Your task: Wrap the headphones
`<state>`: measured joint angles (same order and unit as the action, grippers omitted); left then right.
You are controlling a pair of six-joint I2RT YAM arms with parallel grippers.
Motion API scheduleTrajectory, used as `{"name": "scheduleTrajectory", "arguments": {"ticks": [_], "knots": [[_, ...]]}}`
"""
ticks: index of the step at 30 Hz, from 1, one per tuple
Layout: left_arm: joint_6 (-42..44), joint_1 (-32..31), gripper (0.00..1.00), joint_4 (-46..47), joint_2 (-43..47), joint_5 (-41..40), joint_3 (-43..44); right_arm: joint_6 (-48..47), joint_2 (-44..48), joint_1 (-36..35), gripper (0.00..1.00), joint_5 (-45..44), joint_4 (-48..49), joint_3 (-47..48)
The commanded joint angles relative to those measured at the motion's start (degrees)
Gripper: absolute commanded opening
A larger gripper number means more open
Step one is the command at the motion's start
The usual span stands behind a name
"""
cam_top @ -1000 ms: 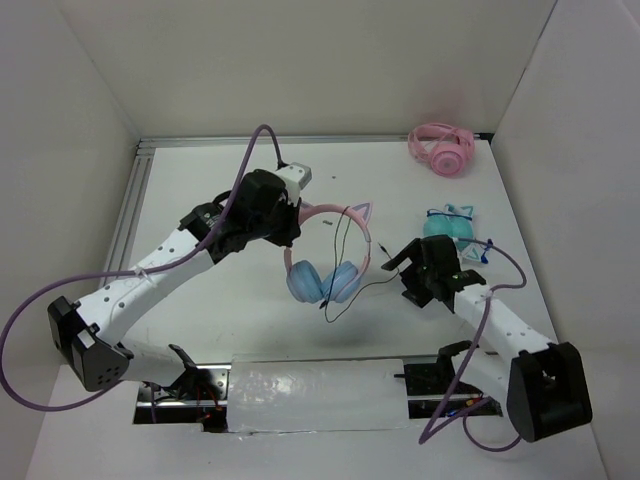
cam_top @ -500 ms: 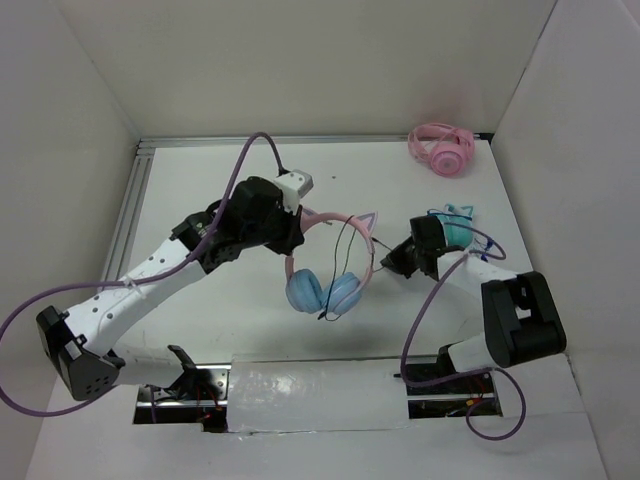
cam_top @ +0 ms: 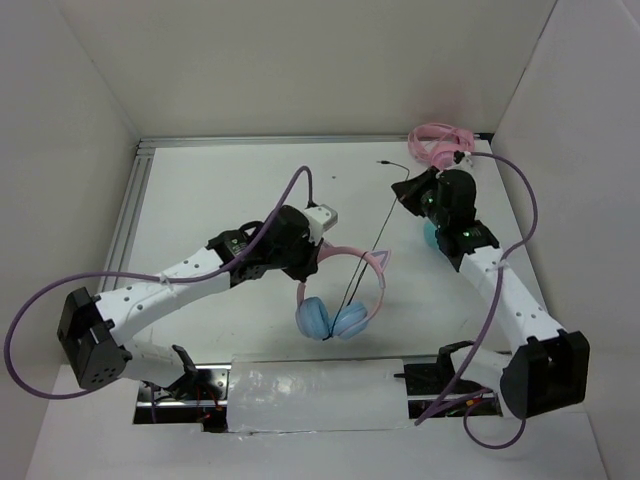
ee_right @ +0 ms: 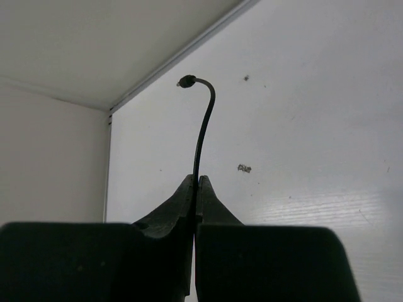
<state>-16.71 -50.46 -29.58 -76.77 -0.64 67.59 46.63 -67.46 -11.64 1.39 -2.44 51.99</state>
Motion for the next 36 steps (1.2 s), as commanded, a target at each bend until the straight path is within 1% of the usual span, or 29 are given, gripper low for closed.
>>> {"name": "scheduleTrajectory", "arguments": {"ticks": [1, 3, 4, 6, 8, 9, 11, 12, 13, 14, 15, 17, 18, 19, 21, 22, 23, 25, 26, 27, 28, 29, 30, 32, 33, 36], "knots": [[-0.8, -1.4, 0.00, -0.1, -1.8, 1.8, -0.2, -6.6, 5.6, 0.2, 0.00, 0.2, 6.6, 2.3], [-1.9, -1.6, 0.00, -1.0, -3.8, 0.9, 0.5, -8.9, 7.3, 0.1, 0.00, 3.8, 6.4, 2.8], [-2.4, -1.6, 0.00, -1.4, -4.7, -1.3, 1.0, -9.6, 8.0, -0.3, 0.00, 5.2, 6.7, 2.5], [-3.4, -1.6, 0.00, -3.1, -7.2, -3.8, 2.8, -11.8, 10.4, -1.8, 0.00, 7.0, 8.1, 0.6], [-3.6, -1.6, 0.00, -3.9, -9.8, -4.4, 4.4, -12.6, 12.3, -3.1, 0.00, 7.1, 10.9, -1.4], [-4.1, -1.5, 0.00, -4.3, -10.5, -4.9, 4.9, -14.6, 14.5, -4.4, 0.00, 7.9, 12.2, -3.4], [-5.0, -0.8, 0.00, -4.7, -12.0, -4.0, 6.1, -15.9, 16.8, -6.2, 0.00, 7.9, 14.9, -6.3], [-5.2, 0.1, 0.00, -4.5, -12.2, -3.6, 6.2, -17.3, 19.0, -7.8, 0.00, 9.6, 16.0, -7.2], [-5.3, 0.7, 0.00, -4.2, -12.4, -2.4, 6.3, -20.1, 20.1, -8.5, 0.00, 10.6, 17.7, -8.0], [-5.5, 1.2, 0.00, -4.1, -12.6, -1.9, 6.8, -22.7, 21.1, -9.2, 0.00, 12.4, 18.2, -9.4], [-5.7, 1.9, 0.00, -4.1, -12.7, -1.8, 7.1, -25.1, 22.6, -10.0, 0.00, 17.3, 18.6, -10.0], [-5.1, 2.8, 0.00, -3.2, -12.9, 0.1, 7.8, -32.0, 23.7, -12.5, 0.00, 21.8, 18.1, -11.0], [-5.0, 3.9, 0.00, -2.9, -13.0, 1.2, 8.0, -34.8, 24.3, -13.2, 0.00, 26.3, 17.2, -11.2], [-4.8, 4.3, 0.00, -2.5, -13.1, 2.9, 8.6, -40.3, 24.6, -15.0, 0.00, 28.4, 15.0, -11.2], [-4.9, 6.0, 0.00, -2.1, -13.5, 4.4, 8.9, -45.6, 25.4, -16.6, 0.00, 32.0, 12.6, -11.5], [-4.9, 6.5, 0.00, -2.1, -13.6, 4.9, 8.9, -48.6, 25.5, -17.3, 0.00, 35.3, 10.2, -11.6], [-5.2, 7.0, 0.00, -2.1, -13.8, 5.3, 9.0, -54.0, 25.7, -18.6, 0.00, 37.2, 9.0, -11.7], [-5.6, 7.8, 0.00, -2.6, -14.8, 4.9, 10.0, -57.9, 26.2, -19.8, 0.00, 42.0, 5.7, -11.9], [-6.0, 8.2, 0.00, -3.0, -15.1, 4.9, 10.3, -64.2, 26.2, -20.9, 0.00, 44.2, 3.9, -11.6], [-6.3, 8.6, 0.00, -3.6, -15.4, 4.9, 10.6, -67.7, 26.0, -21.2, 0.00, 46.2, 1.1, -11.2], [-6.6, 8.9, 0.00, -3.8, -16.0, 5.1, 11.2, -70.9, 25.5, -21.7, 0.00, 47.9, -4.1, -10.8], [-6.7, 9.1, 0.00, -3.8, -16.2, 5.5, 11.4, -78.3, 24.7, -22.4, 0.00, 51.4, -7.2, -9.7], [-6.8, 9.8, 0.00, -3.5, -16.4, 6.4, 11.5, -81.8, 24.0, -22.5, 0.00, 53.3, -12.7, -9.0], [-6.5, 10.4, 0.00, -2.6, -16.6, 7.9, 11.9, -85.0, 22.8, -22.9, 0.00, 55.6, -16.4, -7.9], [-6.1, 11.2, 0.00, -2.1, -16.8, 8.8, 12.5, -90.4, 22.1, -22.9, 0.00, 57.0, -20.9, -7.3], [-6.3, 11.6, 0.00, -2.7, -17.9, 9.0, 14.0, -97.9, 21.4, -23.0, 0.01, 57.4, -26.7, -7.1]]}}
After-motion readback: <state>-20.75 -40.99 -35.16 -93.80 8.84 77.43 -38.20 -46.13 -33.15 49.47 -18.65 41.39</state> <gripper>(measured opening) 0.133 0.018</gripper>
